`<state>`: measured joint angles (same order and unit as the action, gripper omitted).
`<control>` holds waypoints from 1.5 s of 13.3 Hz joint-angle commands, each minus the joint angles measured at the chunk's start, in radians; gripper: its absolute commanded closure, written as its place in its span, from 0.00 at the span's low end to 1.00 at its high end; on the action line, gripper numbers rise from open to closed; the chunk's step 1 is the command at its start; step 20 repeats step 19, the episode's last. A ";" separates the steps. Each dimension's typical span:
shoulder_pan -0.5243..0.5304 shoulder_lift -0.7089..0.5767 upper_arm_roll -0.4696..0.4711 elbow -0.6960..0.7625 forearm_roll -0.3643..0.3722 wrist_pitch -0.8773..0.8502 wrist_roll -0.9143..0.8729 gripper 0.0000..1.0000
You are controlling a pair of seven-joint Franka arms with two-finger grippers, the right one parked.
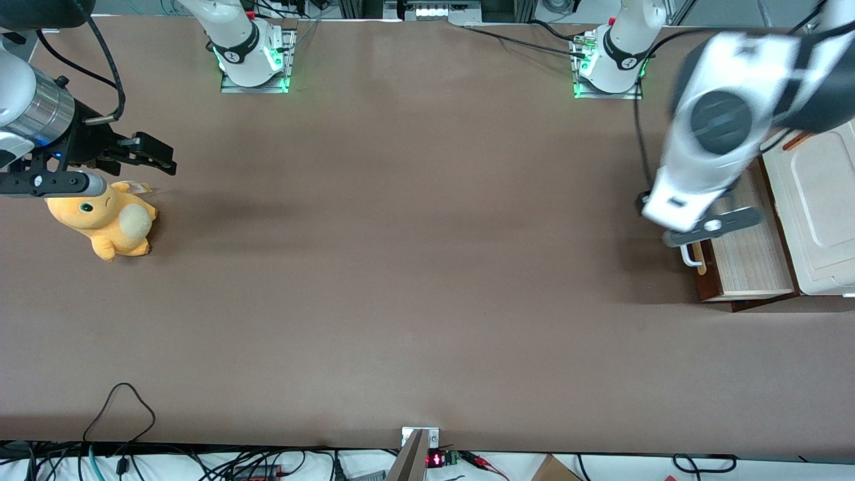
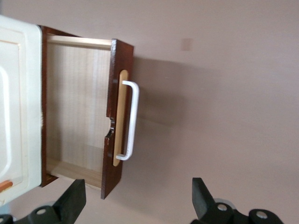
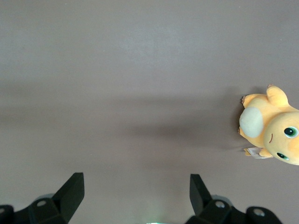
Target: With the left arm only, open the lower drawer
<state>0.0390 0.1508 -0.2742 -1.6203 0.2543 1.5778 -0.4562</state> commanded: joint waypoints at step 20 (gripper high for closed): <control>0.036 -0.180 0.165 -0.096 -0.234 0.163 0.332 0.00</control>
